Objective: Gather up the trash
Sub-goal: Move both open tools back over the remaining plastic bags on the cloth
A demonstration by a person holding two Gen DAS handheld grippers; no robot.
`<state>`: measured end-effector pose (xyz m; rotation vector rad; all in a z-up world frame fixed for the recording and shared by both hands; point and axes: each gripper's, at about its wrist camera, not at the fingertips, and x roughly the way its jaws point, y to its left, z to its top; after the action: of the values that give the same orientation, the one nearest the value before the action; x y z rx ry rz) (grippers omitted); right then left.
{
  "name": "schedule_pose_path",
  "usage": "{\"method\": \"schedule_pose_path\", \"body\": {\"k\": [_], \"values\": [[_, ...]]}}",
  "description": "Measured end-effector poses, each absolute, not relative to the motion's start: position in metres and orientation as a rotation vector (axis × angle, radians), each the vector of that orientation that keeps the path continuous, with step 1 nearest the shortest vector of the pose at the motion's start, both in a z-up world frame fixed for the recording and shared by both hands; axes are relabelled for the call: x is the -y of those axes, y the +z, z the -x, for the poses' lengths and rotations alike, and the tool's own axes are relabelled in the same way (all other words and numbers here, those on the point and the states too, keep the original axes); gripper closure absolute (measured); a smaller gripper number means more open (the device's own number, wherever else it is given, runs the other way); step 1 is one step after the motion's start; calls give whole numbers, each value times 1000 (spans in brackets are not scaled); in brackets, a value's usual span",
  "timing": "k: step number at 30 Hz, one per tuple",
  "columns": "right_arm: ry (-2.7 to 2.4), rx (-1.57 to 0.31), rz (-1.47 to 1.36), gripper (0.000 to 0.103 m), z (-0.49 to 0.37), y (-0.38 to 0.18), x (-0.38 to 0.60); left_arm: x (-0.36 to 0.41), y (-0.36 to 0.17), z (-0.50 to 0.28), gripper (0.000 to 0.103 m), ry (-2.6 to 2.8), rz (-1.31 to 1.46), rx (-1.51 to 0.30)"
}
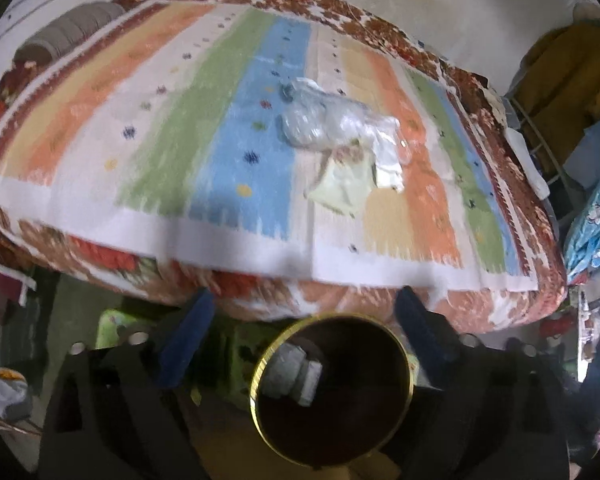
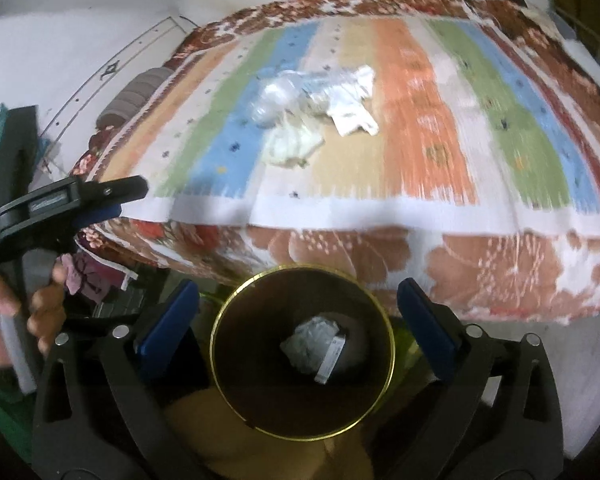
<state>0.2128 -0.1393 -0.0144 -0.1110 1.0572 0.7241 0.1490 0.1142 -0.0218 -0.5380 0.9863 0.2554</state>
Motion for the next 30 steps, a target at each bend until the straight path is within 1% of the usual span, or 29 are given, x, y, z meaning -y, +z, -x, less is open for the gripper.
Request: {"method": "schedule_pose_path", "body": {"k": [7,11,16,21,25,27,30], "values": [[746,-993,194,9,-226,9,119,-123,-11,-182,6,197,457,-982],[783,-985,188,9,-237,9,110,-135,-10,-192,6,200,504,-955],[842,-970,201,9,-244,4,88,-152,-17,-209,6,173,632,-962],[875,-942,205,9,-253,-2,71,-159,-11,-230,6,155,618,-933],[923,-1000,117,9,-269,-8,62,-168,-13,-250,6,141,613,-926],[910,-981,134,9,-275,-9,58,-171,-19,-261,6,132,605,-922],[914,-1014,126,9,-285,-19,51,-174,-32,-277,6,92,611,-941]]}}
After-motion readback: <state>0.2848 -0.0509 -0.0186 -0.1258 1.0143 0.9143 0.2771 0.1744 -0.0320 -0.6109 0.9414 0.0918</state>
